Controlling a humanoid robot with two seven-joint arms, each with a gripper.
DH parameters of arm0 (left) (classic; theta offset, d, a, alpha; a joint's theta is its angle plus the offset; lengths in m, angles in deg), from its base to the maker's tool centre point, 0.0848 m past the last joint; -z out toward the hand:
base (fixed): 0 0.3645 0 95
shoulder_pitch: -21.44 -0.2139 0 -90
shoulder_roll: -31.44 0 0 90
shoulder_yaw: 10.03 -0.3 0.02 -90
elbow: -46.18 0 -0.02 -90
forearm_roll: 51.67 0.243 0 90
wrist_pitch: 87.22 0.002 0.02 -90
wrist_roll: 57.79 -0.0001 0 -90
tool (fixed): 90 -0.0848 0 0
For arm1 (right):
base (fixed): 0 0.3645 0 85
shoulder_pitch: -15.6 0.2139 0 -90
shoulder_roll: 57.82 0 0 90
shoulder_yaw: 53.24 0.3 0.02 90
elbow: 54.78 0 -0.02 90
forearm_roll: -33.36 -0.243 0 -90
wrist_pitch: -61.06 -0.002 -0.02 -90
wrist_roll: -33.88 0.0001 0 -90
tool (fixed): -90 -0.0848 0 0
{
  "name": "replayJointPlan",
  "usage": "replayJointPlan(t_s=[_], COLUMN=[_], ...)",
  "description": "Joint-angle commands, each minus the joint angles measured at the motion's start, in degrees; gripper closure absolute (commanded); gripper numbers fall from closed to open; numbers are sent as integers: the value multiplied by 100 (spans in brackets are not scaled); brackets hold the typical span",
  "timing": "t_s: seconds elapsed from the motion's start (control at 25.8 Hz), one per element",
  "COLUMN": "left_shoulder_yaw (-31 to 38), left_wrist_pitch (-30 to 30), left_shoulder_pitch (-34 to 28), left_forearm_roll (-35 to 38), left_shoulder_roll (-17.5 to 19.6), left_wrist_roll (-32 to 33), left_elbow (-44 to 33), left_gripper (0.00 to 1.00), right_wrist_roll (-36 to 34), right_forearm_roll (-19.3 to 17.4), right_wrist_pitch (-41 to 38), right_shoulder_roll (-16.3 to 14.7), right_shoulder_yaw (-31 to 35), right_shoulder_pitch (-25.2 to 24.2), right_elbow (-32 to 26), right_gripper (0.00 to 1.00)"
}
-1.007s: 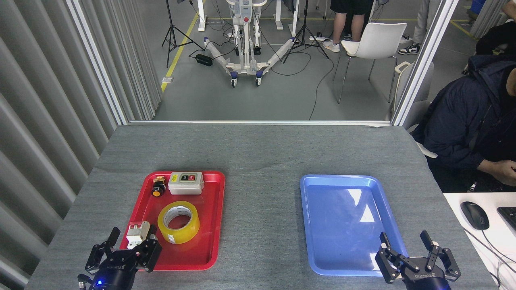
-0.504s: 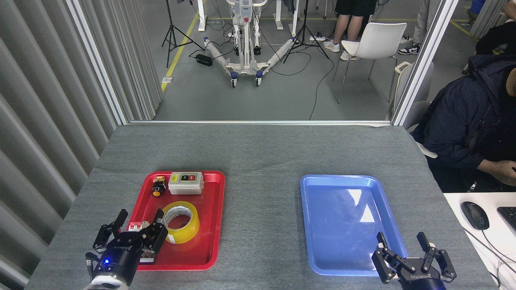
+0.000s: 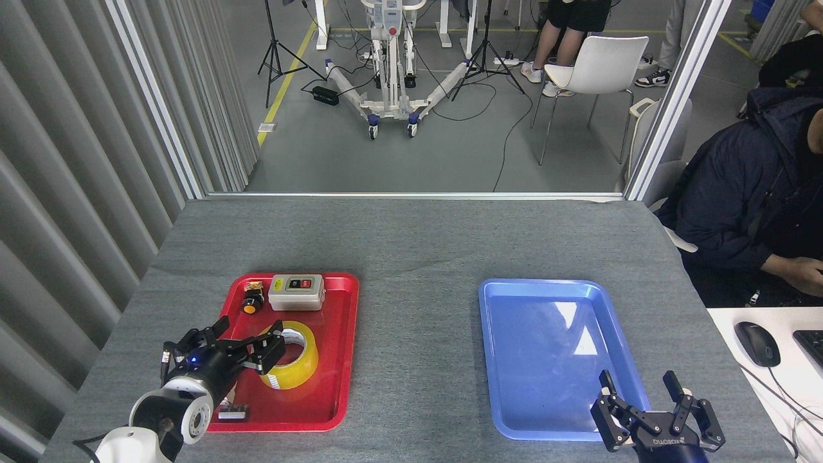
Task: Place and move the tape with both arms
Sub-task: 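Insert the left gripper into the tape roll's hole and grip it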
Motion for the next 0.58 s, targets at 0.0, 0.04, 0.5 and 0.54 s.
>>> replayJointPlan(t_s=[0.0,0.04,0.5,0.54], left_shoulder_yaw=[-179,-250,-1058,-1120], left_wrist_pitch=[8,8,-18,-9], left_shoulder_pitch=[420,552,1633,1704], left_forearm_roll=[-95,-130,-332,-341], left_shoulder_roll=[49,49,208,208], left_wrist_roll=[837,872,1488,1505], left_elbow=[294,426,1516,1604], left_gripper=[0,0,0,0], right_wrist_roll=[54,62,62,62], right_forearm_roll=[0,0,9,0], right_wrist_pitch=[0,0,-9,-9], right_shoulder_roll=[39,39,66,66], right_shoulder_yaw=[0,9,9,9], right_shoulder_pitch=[16,16,7,-2], right_elbow=[0,0,0,0], right_gripper=[0,0,0,0])
